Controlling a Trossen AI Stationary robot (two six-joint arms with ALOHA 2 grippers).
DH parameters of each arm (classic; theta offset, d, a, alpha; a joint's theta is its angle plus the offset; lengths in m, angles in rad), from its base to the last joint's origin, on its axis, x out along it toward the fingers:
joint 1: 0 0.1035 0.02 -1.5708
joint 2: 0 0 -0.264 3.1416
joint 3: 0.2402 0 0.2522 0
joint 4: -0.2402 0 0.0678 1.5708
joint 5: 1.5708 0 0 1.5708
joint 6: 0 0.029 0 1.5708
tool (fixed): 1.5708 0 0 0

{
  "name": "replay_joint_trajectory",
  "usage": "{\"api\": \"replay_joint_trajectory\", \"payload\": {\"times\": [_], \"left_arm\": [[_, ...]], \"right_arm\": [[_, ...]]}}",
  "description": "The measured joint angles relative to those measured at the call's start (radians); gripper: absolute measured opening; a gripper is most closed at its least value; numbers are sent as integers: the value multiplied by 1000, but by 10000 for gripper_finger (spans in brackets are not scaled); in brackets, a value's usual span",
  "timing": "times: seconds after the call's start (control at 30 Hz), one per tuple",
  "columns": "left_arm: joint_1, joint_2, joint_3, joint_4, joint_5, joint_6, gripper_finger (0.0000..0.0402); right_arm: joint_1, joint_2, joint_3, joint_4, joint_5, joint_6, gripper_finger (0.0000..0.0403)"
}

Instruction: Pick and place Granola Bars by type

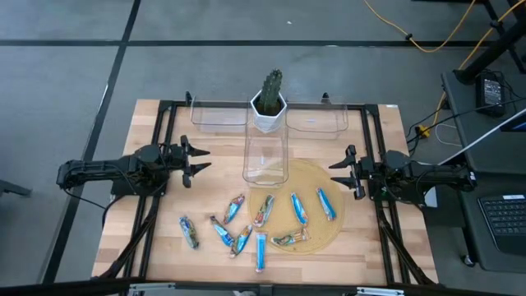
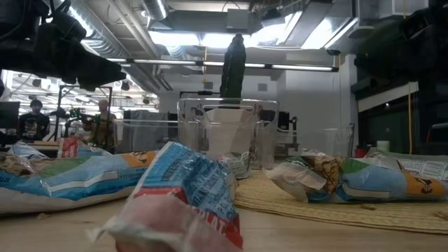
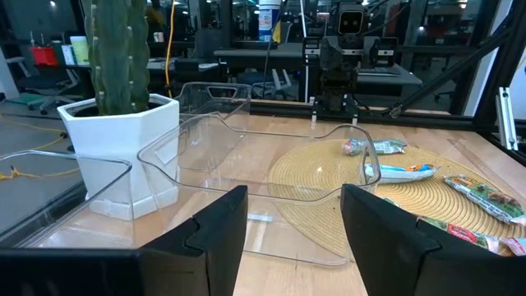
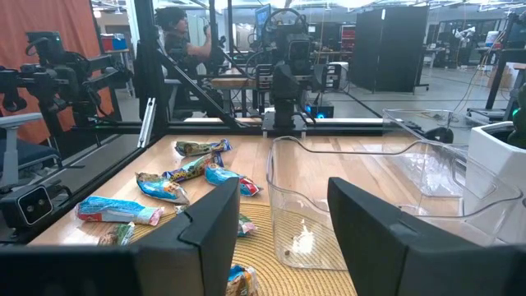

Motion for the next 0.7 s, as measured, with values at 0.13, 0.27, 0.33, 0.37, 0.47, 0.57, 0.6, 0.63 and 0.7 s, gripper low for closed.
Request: {"api": "replay_joint_trajectory", "payload": {"times": [0.13, 0.27, 0.33, 0.37, 0.47, 0.57, 0.6, 0.63, 0.7], "left_arm": [[0, 0, 0, 0, 0, 0, 191], [0, 0, 0, 0, 0, 0, 189], [0, 0, 0, 0, 0, 0, 190], [0, 0, 0, 0, 0, 0, 191], [0, 0, 0, 0, 0, 0, 191], [0, 0, 0, 0, 0, 0, 189], [0, 0, 0, 0, 0, 0, 189], [0, 0, 0, 0, 0, 0, 189], [0, 0, 0, 0, 0, 0, 191]], "right_arm": [[0, 0, 0, 0, 0, 0, 190], [0, 0, 0, 0, 0, 0, 190], [0, 0, 0, 0, 0, 0, 190], [0, 0, 0, 0, 0, 0, 190], [0, -1, 1, 14, 0, 6, 190], [0, -1, 9, 25, 0, 28, 190], [0, -1, 10, 31, 0, 29, 190], [0, -1, 10, 34, 0, 29, 190], [0, -1, 10, 31, 0, 29, 190]]}}
